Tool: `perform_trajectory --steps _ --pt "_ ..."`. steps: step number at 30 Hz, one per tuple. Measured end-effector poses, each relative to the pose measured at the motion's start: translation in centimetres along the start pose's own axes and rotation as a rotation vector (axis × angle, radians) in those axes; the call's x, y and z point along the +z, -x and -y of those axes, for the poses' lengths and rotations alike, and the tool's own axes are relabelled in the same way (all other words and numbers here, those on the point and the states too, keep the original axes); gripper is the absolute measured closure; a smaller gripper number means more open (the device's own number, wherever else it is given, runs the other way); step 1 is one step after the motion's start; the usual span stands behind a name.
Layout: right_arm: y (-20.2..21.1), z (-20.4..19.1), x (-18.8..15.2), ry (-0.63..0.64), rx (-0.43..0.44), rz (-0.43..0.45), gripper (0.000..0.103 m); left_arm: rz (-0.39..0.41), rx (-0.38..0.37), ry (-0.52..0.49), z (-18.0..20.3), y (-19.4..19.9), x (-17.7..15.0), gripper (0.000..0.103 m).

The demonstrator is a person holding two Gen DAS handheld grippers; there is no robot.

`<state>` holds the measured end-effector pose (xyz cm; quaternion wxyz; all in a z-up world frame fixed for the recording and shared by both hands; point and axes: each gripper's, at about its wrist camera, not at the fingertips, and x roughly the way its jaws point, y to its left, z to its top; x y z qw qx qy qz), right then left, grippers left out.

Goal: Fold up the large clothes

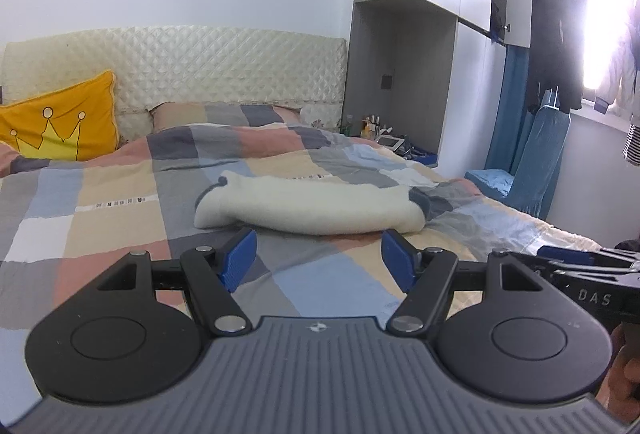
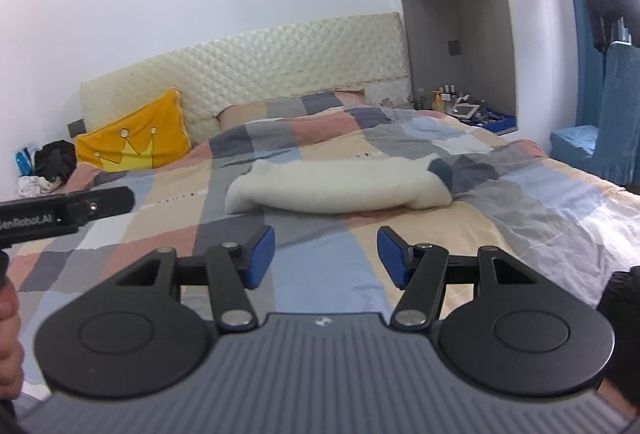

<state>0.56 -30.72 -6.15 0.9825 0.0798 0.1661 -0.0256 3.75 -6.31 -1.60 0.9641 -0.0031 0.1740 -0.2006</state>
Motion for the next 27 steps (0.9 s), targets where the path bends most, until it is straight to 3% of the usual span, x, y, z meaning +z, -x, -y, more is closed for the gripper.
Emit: perform_trajectory --steps 9,27 --pt "0.1 -0.1 -0.4 0.02 -0.039 -0.009 0.043 -0.009 0.003 0.033 -0.4 -0.2 -1.0 0.029" --pt "-0.2 -0.2 -1.1 0.004 -0.033 -0.034 0.043 -0.033 -0.005 0.064 -1.2 -1.4 -1.1 0.027"
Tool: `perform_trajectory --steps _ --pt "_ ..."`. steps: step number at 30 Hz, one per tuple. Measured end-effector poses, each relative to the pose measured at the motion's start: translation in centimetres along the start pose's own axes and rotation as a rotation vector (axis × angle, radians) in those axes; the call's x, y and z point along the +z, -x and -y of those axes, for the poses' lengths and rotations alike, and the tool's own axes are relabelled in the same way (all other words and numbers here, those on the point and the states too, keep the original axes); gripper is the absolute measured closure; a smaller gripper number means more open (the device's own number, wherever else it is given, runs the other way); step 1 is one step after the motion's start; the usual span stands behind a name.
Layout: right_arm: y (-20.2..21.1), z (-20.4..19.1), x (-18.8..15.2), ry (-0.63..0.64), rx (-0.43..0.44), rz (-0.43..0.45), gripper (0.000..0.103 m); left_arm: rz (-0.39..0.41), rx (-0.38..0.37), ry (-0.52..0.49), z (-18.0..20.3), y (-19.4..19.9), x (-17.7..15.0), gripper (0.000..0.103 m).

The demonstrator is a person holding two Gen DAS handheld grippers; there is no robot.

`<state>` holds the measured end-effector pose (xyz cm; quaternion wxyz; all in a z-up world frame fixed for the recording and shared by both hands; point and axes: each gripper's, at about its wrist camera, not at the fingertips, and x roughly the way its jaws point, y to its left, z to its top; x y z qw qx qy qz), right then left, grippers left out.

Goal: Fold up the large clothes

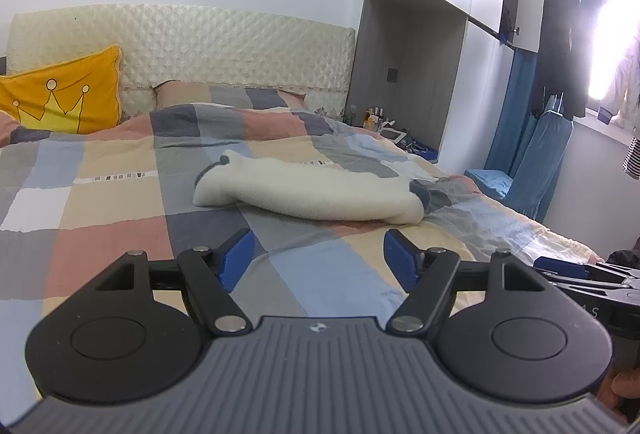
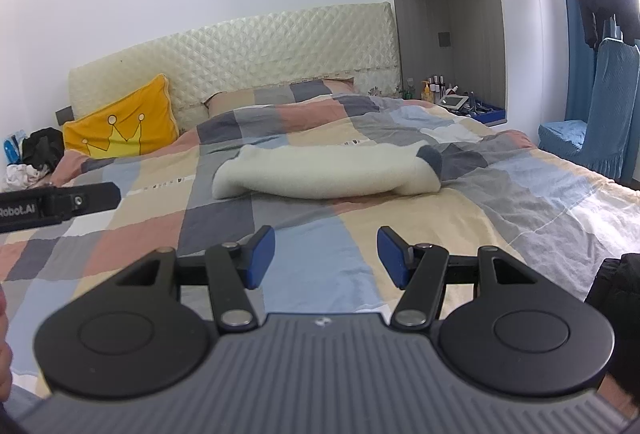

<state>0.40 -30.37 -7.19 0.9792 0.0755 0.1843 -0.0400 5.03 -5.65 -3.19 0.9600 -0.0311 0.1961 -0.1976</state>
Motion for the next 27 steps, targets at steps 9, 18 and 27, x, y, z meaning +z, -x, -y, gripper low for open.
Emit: perform_trajectory --steps 9,18,27 --pt "-0.4 0.4 0.2 -0.004 0.001 -0.01 0.043 -0.006 0.002 0.001 0.0 -0.1 -0.2 0.027" --pt "-0.5 0.7 0.3 -0.012 -0.007 -0.006 0.043 0.0 0.012 0.002 0.2 0.2 -0.2 0.024" --pt "-0.2 1.5 0.4 -0.03 -0.018 0.021 0.026 0.012 0.025 0.002 0.3 0.9 0.2 0.005"
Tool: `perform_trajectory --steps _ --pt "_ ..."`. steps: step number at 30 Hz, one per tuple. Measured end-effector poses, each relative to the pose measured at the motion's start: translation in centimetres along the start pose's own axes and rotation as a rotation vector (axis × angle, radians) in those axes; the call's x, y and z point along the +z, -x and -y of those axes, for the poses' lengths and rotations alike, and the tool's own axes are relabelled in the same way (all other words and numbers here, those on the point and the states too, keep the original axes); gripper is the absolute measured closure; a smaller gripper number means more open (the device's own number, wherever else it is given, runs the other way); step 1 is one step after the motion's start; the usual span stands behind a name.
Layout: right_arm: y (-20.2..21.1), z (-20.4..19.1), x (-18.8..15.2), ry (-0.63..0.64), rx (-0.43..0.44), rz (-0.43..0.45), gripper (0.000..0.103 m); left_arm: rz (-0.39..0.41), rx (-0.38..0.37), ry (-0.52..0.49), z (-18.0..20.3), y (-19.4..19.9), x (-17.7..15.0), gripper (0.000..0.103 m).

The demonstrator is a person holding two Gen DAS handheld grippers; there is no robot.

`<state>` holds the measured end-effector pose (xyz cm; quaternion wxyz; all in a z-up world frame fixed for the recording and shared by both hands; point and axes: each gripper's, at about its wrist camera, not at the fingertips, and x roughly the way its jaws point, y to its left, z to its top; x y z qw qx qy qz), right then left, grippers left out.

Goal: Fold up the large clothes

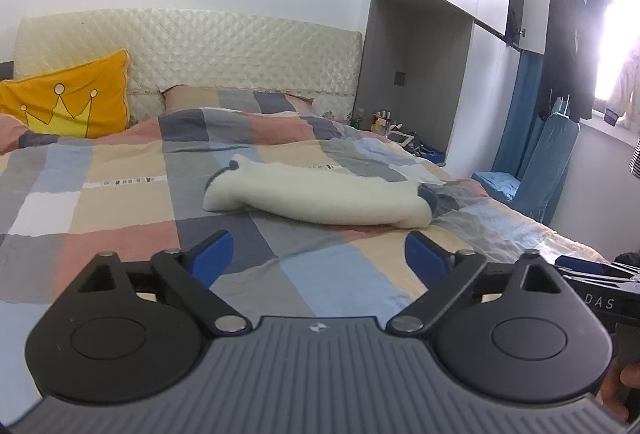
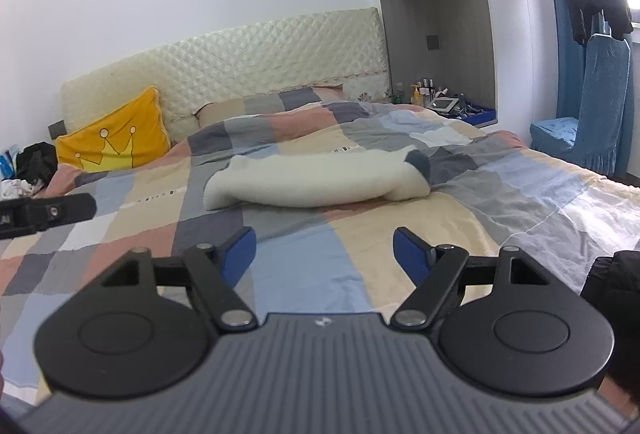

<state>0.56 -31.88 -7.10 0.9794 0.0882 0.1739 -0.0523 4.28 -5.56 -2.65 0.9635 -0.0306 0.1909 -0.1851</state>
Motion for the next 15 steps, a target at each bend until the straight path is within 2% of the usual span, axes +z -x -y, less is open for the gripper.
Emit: perform_trajectory --steps 2,4,6,10,15 --pt "0.06 -0.01 0.13 0.003 -0.004 0.002 0.021 -0.003 -0.01 0.021 -0.18 0.08 0.15 0.002" --pt "0.15 -0.03 0.22 0.006 -0.009 0.011 0.007 -0.007 -0.016 0.028 -0.34 0.19 0.21 0.0" --pt "0.13 -0.08 0.23 0.01 -0.022 0.011 0.0 -0.007 -0.011 0.027 -0.38 0.29 0.25 0.0" --pt "-0.15 -0.05 0.16 0.011 -0.045 -0.001 0.0 -0.005 0.0 0.026 -0.45 0.46 0.38 0.0" --pt "-0.09 -0.13 0.08 0.011 -0.033 -0.006 0.0 -0.009 -0.006 0.026 -0.36 0.6 0.39 0.0"
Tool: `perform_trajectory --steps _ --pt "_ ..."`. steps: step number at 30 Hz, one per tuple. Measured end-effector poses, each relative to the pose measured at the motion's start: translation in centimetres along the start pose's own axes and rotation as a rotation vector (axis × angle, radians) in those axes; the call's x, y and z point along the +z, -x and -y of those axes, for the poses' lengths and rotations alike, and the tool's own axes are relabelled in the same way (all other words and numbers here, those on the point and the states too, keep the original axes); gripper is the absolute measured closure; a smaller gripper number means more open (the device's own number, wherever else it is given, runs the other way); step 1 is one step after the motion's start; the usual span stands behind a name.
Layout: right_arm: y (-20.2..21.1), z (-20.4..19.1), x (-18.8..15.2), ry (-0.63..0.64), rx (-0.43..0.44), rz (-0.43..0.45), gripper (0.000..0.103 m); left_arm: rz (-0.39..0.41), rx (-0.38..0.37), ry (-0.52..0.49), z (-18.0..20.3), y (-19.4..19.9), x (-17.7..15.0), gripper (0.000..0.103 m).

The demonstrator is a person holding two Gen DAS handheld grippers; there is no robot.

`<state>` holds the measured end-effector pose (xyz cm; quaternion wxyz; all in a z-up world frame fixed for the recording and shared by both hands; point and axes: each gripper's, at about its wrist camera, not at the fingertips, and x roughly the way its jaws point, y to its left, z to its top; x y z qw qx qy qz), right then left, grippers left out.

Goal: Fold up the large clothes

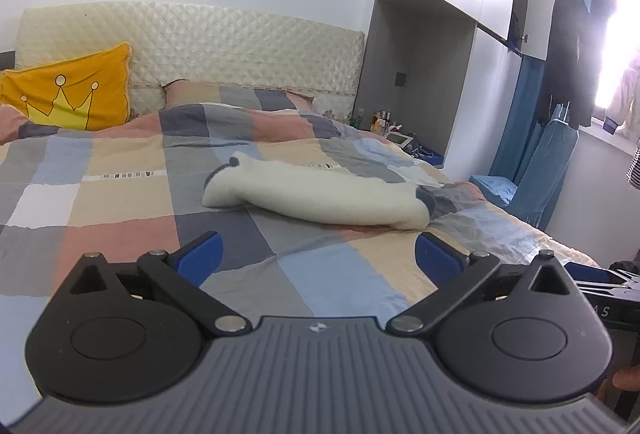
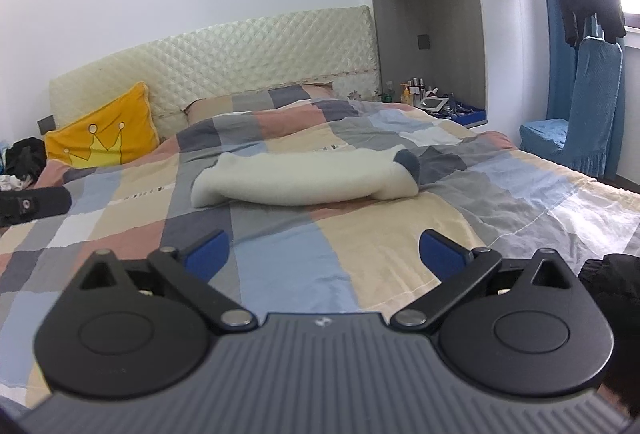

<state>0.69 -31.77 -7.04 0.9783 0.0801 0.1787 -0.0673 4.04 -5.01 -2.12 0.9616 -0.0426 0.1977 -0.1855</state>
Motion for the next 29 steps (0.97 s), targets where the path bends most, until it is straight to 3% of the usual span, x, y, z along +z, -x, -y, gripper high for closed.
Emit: perform_trajectory --steps 29 --pt "0.29 -0.43 -0.13 0.002 0.014 0.002 0.0 -0.016 0.023 -0.011 0.37 0.16 -0.02 0.0"
